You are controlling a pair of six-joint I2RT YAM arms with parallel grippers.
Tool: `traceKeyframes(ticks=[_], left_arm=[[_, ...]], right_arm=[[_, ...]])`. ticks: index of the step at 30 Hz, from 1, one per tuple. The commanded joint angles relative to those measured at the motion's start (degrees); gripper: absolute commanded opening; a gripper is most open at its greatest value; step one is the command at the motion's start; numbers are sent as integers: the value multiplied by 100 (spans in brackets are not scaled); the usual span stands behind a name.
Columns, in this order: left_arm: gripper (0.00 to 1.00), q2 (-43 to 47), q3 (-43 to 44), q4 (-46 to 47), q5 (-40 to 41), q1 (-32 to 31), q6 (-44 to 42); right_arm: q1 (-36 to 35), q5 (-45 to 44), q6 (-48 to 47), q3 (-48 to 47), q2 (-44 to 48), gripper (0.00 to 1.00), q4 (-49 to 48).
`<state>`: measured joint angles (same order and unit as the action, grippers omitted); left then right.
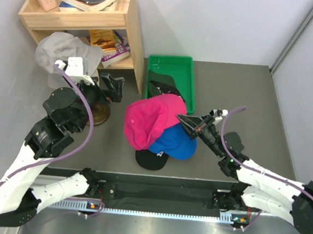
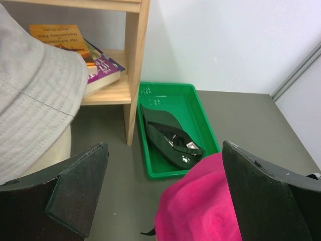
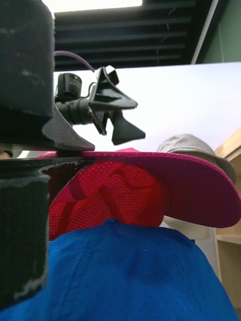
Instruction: Stack the hats
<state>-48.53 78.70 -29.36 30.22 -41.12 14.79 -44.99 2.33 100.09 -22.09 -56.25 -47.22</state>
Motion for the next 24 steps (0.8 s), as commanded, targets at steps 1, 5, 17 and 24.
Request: traceKeyframes(ticks=[1,5,17,24], left_arm=[[99,-42,-135,239,-139,-1,226],[99,-68,-258,54,-296,8,367],[90,28,-1093,-675,-1368,-1,956],[86,-16,-1559,-1097,-1756,-1,1237]], right_arm=[[-27,-496,212,283,614,0,-33],[192,-593,230,774,1150,0,318],[1176,12,98,1479,941,0,-375],[1599,856,-112,1532,501,0,-561]])
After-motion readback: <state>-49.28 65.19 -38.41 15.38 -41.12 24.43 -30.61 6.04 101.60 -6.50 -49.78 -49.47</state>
